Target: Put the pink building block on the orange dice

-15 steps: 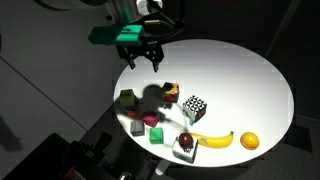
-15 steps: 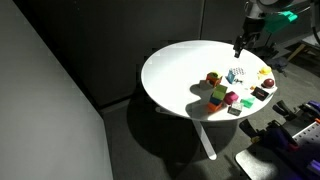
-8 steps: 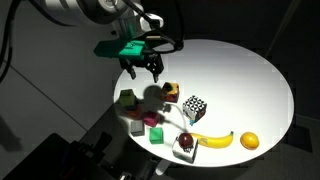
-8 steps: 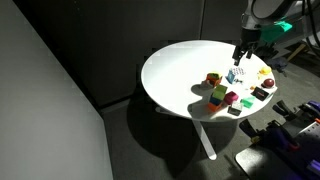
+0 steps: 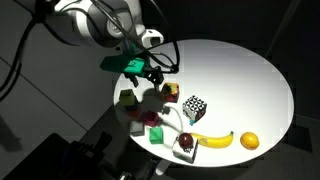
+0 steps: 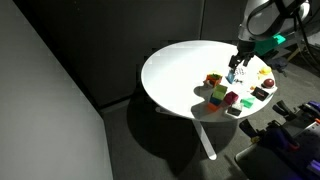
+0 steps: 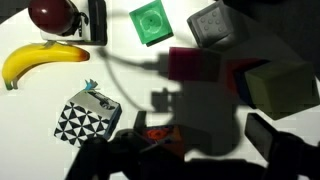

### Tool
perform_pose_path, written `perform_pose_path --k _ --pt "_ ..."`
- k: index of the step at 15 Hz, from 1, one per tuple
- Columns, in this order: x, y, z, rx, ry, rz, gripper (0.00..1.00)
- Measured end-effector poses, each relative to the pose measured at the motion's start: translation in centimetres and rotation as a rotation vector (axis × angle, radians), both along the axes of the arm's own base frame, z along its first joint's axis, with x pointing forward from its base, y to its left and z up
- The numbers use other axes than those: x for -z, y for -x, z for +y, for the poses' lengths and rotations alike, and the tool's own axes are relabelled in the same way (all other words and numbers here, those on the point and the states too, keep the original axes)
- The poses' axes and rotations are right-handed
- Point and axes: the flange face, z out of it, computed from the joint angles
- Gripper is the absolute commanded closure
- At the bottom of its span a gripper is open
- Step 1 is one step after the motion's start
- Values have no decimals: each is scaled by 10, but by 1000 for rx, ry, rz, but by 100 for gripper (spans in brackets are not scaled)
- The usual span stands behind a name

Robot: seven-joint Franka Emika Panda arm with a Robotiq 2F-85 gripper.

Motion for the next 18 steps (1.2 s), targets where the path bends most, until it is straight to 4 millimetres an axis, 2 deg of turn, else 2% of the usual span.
perform_pose_path --k 9,18 --pt "52 14 0 55 1 14 0" --pt "115 28 2 49 -4 5 0"
